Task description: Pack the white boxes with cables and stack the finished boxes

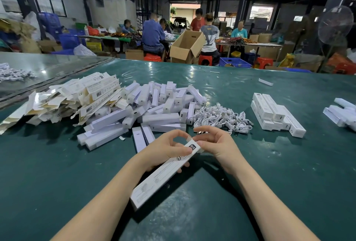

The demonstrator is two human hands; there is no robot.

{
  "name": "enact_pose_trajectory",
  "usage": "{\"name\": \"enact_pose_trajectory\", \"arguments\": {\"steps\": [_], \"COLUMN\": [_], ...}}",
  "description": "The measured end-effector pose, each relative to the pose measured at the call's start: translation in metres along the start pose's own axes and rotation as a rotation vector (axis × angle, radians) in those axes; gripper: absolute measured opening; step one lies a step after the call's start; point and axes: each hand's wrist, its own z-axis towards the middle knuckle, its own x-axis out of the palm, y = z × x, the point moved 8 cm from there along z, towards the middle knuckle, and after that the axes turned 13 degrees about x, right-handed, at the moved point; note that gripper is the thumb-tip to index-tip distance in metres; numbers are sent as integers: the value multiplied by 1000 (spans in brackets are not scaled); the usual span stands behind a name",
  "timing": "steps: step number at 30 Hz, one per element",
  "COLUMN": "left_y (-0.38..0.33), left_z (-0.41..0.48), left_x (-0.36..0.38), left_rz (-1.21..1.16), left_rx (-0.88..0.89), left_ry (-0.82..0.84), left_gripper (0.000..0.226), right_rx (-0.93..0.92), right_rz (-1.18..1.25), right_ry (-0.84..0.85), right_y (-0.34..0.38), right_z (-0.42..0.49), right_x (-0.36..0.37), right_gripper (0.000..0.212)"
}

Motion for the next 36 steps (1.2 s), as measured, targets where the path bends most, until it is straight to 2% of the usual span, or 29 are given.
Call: {"name": "enact_pose_trajectory", "arguments": {"steps": [3, 6, 10, 14, 17, 22, 27, 31, 36], "left_y": [3, 5, 2, -6, -6, -7, -10, -14, -20], "left_z": [2, 2, 3, 5, 4, 2, 2, 2, 4], "left_x": [-5, -10, -12, -7, -2, 3, 1, 0, 1], "left_rz": [-1, 7, -7, 20, -30, -38, -7, 52, 134], "left_rx": [-6, -11, 42, 104, 72, 32, 35, 45, 97], "left_ry": [-54, -97, -126, -99, -88, -78, -125, -166, -199], "left_gripper": [31, 34, 25, 20, 19, 12, 19, 23, 27], "right_rx": [-51, -23, 14, -34, 0, 56, -50, 17, 143], "right_rz": [2, 40, 20, 86, 76, 103, 129, 248, 354], "right_ry": [-48, -18, 21, -183, -231, -173, -206, -143, -101], "right_y": [3, 1, 0, -1, -4, -8, 5, -1, -8], "right_z": [-2, -1, -1, 1, 3, 2, -3, -2, -2], "right_x": [-1, 0, 1, -1, -7, -3, -5, 3, 3], "right_gripper": [33, 31, 39, 37, 22, 17, 11, 20, 16]}}
